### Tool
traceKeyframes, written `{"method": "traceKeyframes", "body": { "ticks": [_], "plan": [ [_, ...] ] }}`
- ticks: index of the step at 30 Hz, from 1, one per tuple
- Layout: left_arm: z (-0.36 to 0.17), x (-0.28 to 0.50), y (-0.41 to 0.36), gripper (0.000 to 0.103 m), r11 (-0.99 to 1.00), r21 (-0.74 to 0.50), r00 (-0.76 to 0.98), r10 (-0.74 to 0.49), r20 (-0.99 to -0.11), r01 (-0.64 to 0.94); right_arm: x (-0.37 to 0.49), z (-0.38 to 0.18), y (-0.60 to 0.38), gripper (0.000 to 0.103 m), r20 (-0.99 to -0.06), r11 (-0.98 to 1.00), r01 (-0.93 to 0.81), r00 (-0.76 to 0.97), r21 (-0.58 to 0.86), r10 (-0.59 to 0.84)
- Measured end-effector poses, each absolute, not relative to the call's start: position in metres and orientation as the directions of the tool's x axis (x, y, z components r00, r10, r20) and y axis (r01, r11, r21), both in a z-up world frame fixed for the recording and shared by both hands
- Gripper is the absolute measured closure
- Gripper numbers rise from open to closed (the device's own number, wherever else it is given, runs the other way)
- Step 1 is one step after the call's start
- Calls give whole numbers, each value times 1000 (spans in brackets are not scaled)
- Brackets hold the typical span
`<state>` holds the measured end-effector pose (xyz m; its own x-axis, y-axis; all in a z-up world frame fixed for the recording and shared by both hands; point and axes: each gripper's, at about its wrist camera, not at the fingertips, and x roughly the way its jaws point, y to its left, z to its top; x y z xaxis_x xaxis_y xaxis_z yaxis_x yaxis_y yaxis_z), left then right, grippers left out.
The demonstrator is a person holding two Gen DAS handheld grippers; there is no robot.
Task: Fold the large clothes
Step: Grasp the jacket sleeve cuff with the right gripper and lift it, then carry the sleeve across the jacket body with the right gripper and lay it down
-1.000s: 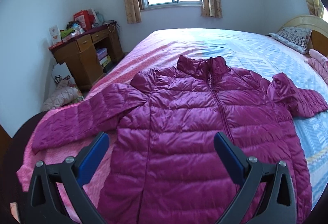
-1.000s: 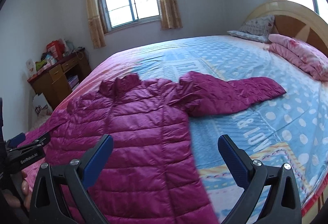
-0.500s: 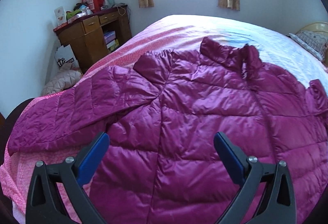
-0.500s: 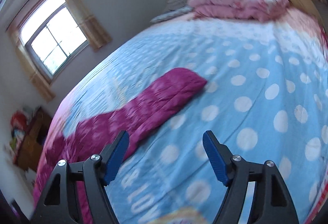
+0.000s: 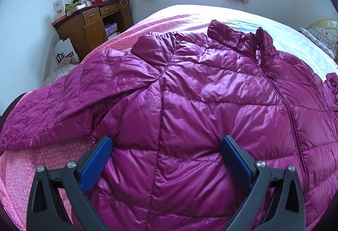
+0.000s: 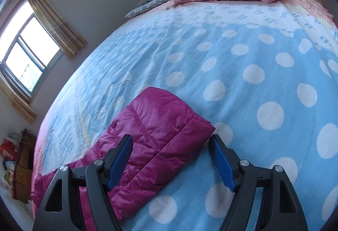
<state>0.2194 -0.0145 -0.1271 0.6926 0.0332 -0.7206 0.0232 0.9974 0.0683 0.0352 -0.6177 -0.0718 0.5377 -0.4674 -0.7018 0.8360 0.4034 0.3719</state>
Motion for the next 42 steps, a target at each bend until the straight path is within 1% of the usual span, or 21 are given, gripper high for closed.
{"method": "traceKeyframes", "body": {
  "ticks": [1, 3, 5, 7, 10, 15, 19, 24, 29, 33, 37, 40, 42],
  "plan": [
    [-127, 219, -13, 0, 998, 60, 692, 26, -722, 25, 39, -70, -615, 29, -713, 418, 845, 515, 333, -475],
    [-128, 221, -13, 0, 998, 52, 691, 19, -722, 27, 45, -70, -614, 43, -730, 449, 850, 488, 274, -478],
    [-128, 221, -13, 0, 999, 47, 692, 15, -722, 27, 46, -69, -615, 74, -738, 481, 839, 491, 255, -463],
    [-128, 221, -12, 0, 999, 45, 692, 13, -721, 28, 39, -69, -618, 86, -735, 496, 814, 531, 303, -422],
    [-128, 221, -12, 0, 999, 37, 692, 6, -722, 29, 21, -62, -613, 92, -709, 479, 803, 565, 354, -423],
    [-129, 221, -12, 0, 999, 30, 693, 1, -721, 30, -5, -10, -587, 93, -611, 537, 785, 596, 308, -521],
    [-129, 221, -12, 0, 999, 30, 691, 1, -722, 30, 0, 35, -548, 93, -538, 640, 712, 674, 288, -507],
    [-128, 221, -10, 0, 999, 18, 685, -16, -728, 42, 44, 81, -471, 93, -464, 795, 531, 806, 293, -367],
    [-118, 203, 2, 0, 998, 33, 681, -17, -732, 60, 100, 110, -368, 93, -418, 918, 278, 897, 283, -143],
    [-107, 183, 30, 0, 1000, -8, 693, -16, -721, 14, 149, 104, -283, 93, -420, 946, 62, 904, 318, 82],
    [-103, 173, 71, 0, 995, -64, 686, 3, -727, -72, 200, 71, -212, 93, -450, 927, -75, 857, 368, 249],
    [-101, 170, 93, 0, 991, -71, 682, 28, -731, -116, 236, 34, -175, 93, -487, 913, -107, 818, 395, 306],
    [-99, 168, 102, 0, 989, -60, 688, 52, -724, -137, 257, 8, -158, 93, -517, 916, -112, 796, 386, 315]
  ]
}}
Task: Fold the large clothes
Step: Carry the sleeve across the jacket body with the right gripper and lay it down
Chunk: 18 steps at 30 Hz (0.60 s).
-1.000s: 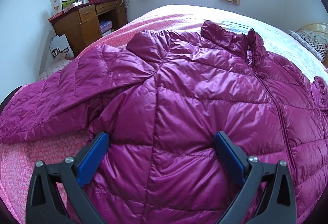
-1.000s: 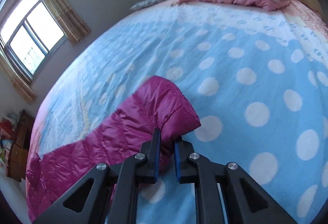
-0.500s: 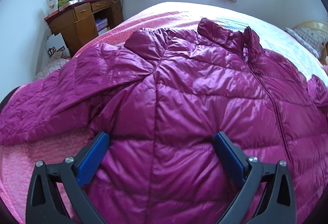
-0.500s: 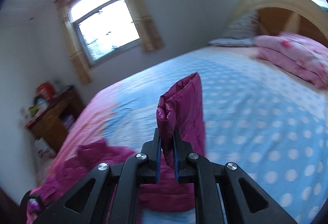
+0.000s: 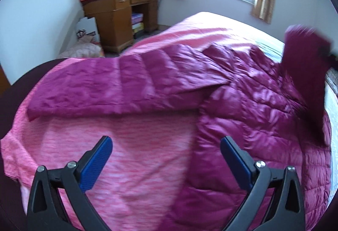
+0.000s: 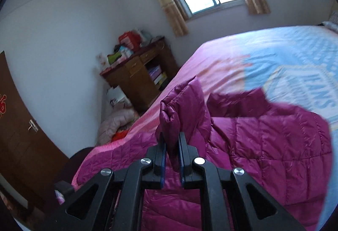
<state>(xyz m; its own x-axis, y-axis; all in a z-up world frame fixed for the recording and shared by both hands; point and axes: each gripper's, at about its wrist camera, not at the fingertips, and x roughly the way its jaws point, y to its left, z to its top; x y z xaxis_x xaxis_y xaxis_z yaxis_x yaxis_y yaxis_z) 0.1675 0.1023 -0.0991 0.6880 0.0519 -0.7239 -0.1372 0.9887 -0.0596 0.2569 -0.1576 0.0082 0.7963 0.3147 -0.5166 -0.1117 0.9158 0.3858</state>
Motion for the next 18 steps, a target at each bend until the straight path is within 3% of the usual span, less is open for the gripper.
{"method": "traceKeyframes", "body": {
  "ticks": [7, 9, 10, 11, 15, 18],
  "plan": [
    [-98, 172, 112, 0, 990, -4, 708, 98, -699, -140, 299, -82, -114, 91, -588, 897, -132, 713, 423, 382],
    [-100, 177, 111, 0, 991, -9, 704, 90, -704, -135, 300, -94, -101, 73, -610, 888, -154, 675, 434, 415],
    [-100, 177, 113, 0, 991, -12, 702, 86, -707, -133, 302, -99, -96, 50, -611, 866, -173, 645, 469, 459],
    [-101, 179, 112, 0, 991, -17, 699, 80, -711, -130, 301, -103, -94, 33, -596, 843, -191, 630, 502, 498],
    [-98, 180, 106, 0, 994, -8, 700, 74, -710, -113, 293, -88, -101, 31, -527, 797, -246, 638, 552, 561],
    [-92, 179, 95, 0, 996, 18, 707, 78, -703, -93, 271, -66, -126, 31, -491, 818, -244, 698, 521, 521]
  ]
}}
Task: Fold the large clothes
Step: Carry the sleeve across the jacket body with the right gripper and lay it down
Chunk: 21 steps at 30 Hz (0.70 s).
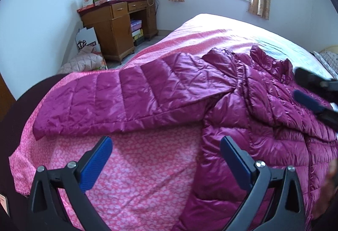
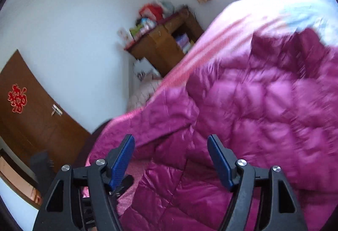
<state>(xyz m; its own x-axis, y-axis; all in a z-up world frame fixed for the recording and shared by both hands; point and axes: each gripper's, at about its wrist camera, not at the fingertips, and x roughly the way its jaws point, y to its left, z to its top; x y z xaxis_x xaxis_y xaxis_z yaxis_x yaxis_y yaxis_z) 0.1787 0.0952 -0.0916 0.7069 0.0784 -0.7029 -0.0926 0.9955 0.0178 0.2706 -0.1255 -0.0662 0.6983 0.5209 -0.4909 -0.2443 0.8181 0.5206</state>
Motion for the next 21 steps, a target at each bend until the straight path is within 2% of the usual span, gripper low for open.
{"method": "traceKeyframes", "body": {
  "ticks": [1, 3, 4, 5, 8, 10, 13, 21],
  "plan": [
    [-89, 180, 91, 0, 996, 22, 711, 78, -699, -88, 264, -61, -136, 34, -497, 837, -228, 715, 498, 491],
    [-83, 183, 82, 0, 997, 29, 721, 73, -689, -73, 251, -51, -160, 60, -532, 886, -163, 747, 434, 398],
    [-79, 186, 74, 0, 998, 29, 728, 61, -682, -56, 244, -47, -177, 76, -553, 914, -108, 766, 392, 328],
    [-75, 188, 69, 0, 999, 29, 734, 53, -677, -45, 238, -43, -194, 79, -561, 930, -64, 781, 363, 273],
    [-64, 200, 44, 0, 999, 38, 757, 32, -652, -10, 221, -39, -261, 79, -593, 945, 151, 803, 291, 54],
    [-61, 212, 29, 0, 999, 33, 762, 25, -647, -4, 210, -38, -309, 79, -614, 912, 288, 788, 294, -51],
    [-66, 237, 7, 0, 999, 45, 746, 40, -665, -14, 205, -37, -347, 79, -615, 875, 354, 784, 329, -86],
    [-110, 276, -13, 0, 991, 87, 648, 130, -750, -97, 259, -66, -340, 79, -684, 915, 309, 728, 261, -51]
  ]
}}
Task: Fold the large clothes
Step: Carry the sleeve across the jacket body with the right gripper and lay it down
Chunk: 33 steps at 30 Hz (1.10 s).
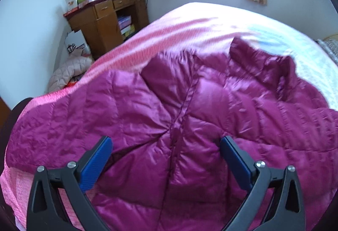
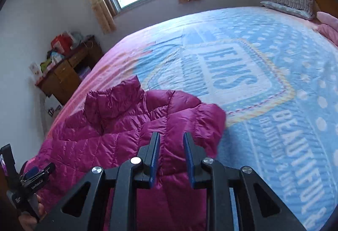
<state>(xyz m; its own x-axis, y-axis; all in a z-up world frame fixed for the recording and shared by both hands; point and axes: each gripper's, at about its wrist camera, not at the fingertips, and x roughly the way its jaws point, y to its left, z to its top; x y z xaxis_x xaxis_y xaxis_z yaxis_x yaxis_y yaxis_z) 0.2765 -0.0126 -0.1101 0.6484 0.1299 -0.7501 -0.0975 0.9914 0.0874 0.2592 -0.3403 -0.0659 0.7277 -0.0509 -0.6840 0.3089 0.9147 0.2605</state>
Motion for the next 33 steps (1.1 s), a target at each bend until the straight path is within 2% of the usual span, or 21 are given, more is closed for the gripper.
{"method": "traceKeyframes", "body": {
  "ticks": [4, 9, 15, 18, 22, 24, 29, 33],
  "plan": [
    [-122, 273, -13, 0, 991, 97, 660, 134, -739, -93, 279, -106, -342, 79, -743, 936, 304, 665, 177, -75],
    [-125, 278, -18, 0, 990, 114, 645, 142, -751, -85, 284, -106, -349, 79, -743, 942, 278, 667, 188, -49],
    [-124, 277, -16, 0, 992, 95, 646, 127, -753, -84, 220, -58, -347, 79, -640, 952, 269, 760, 148, -115],
    [-124, 278, -18, 0, 990, 109, 649, 139, -748, -87, 199, -60, -332, 79, -678, 964, 213, 734, 159, -50],
    [-124, 277, -18, 0, 992, 96, 650, 128, -749, -85, 198, -101, -318, 79, -768, 970, 199, 640, 138, -22],
    [-124, 276, -16, 0, 992, 89, 650, 123, -750, -85, 193, -106, -317, 79, -743, 970, 197, 669, 141, -28],
    [-125, 276, -16, 0, 993, 87, 650, 121, -750, -84, 189, -104, -316, 79, -748, 972, 208, 662, 112, -56],
    [-125, 276, -16, 0, 993, 87, 651, 121, -750, -84, 181, -83, -298, 79, -743, 957, 268, 661, 110, -100]
  ]
}}
